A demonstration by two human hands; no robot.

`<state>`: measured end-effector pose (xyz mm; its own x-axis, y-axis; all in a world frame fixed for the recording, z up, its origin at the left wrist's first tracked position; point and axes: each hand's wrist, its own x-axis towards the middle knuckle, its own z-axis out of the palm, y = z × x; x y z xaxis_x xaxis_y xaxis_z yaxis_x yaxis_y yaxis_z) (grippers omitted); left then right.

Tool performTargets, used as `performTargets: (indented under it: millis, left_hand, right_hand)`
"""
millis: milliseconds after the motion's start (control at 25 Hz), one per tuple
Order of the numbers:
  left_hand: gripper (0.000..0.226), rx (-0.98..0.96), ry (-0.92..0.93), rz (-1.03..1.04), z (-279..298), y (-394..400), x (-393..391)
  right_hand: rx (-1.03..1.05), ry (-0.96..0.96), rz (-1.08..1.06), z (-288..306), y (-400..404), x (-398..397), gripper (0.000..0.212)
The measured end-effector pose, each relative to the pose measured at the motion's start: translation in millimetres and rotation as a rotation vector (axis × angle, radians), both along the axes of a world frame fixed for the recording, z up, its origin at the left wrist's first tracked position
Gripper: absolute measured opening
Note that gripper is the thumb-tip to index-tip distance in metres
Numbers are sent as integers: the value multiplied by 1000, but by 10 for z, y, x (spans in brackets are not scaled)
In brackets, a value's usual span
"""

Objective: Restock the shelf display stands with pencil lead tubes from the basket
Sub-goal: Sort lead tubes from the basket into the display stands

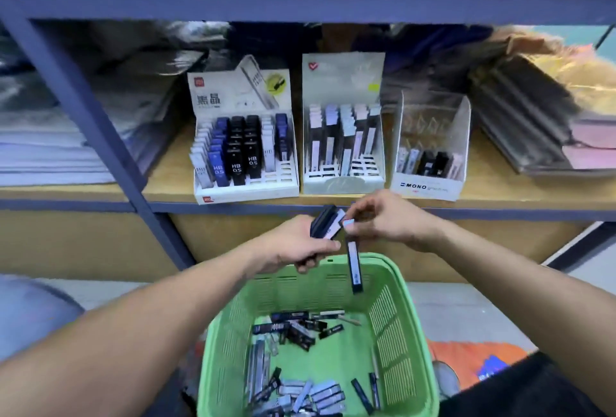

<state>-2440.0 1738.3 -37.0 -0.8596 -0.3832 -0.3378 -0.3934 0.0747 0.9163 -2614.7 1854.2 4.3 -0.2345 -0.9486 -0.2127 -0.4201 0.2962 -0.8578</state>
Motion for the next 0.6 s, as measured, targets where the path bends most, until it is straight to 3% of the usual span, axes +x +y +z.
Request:
performTargets:
  millis: [120,360,600]
  left_hand:
    - [27,-156,69,-16,561,-84,-84]
    - [16,-233,261,163,1377,-335,-313]
    - [14,-297,214,259,1565,-646,-583]
  right_hand:
    - [-167,217,-47,548,-20,-146,6]
    - [-418,227,-263,1147,-269,-394,16]
    - [-426,209,-297,1244,-443,-521,21]
